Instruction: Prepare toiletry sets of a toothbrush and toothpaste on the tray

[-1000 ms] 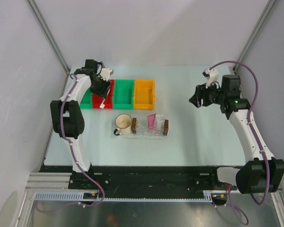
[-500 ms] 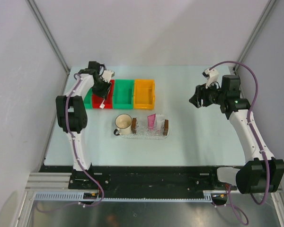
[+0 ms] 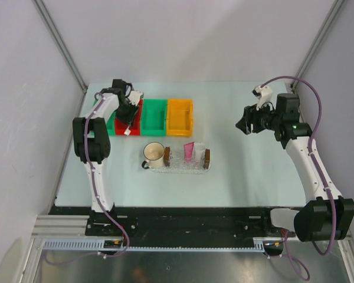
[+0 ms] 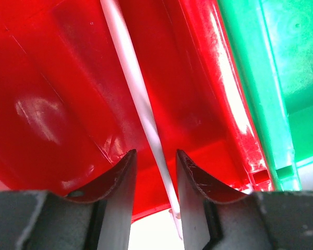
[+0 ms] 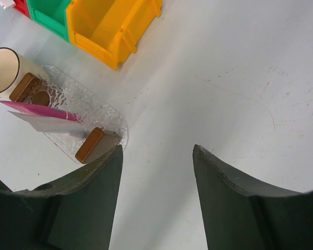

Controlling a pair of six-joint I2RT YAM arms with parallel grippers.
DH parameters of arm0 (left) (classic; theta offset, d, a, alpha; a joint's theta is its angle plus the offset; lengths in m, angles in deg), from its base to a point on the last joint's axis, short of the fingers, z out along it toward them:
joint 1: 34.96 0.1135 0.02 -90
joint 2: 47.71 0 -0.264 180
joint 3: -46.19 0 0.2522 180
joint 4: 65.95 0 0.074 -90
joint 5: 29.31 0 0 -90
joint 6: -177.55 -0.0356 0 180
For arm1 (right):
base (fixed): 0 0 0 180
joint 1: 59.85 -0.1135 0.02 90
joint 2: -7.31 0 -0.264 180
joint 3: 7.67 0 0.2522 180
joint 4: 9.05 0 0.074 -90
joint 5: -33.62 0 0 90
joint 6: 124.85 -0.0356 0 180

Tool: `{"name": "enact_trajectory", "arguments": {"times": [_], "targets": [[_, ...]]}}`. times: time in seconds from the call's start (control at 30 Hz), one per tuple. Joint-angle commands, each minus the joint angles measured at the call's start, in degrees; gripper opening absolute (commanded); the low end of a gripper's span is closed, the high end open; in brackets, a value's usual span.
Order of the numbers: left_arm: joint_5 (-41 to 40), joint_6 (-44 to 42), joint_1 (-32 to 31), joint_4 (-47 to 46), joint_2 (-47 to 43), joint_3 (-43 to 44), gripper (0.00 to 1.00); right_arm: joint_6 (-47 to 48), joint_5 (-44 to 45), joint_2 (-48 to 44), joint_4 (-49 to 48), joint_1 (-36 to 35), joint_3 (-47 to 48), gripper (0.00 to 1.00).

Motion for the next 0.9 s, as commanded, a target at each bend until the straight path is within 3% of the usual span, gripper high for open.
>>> {"name": "enact_trajectory", "arguments": {"times": [0.0,0.33,0.87], "targets": [[-0.08,-0.02,0.48,-0.78,0.28,2.26,0.40,0.51,-0.68,-0.36,-0.78,0.13,0.01,0.61],[0.45,-0.29,0.48,-0.87,-0.33,1.38,0.23,0.68,-0.77,-0.27,-0.43,-0.05,0.01,0.61],[-1.92,1.29,0.48,-0.78,-4.55,1.82,0.04,0.86,-1.47,-0.63,0.09,0.22,0.01,0.61]]}}
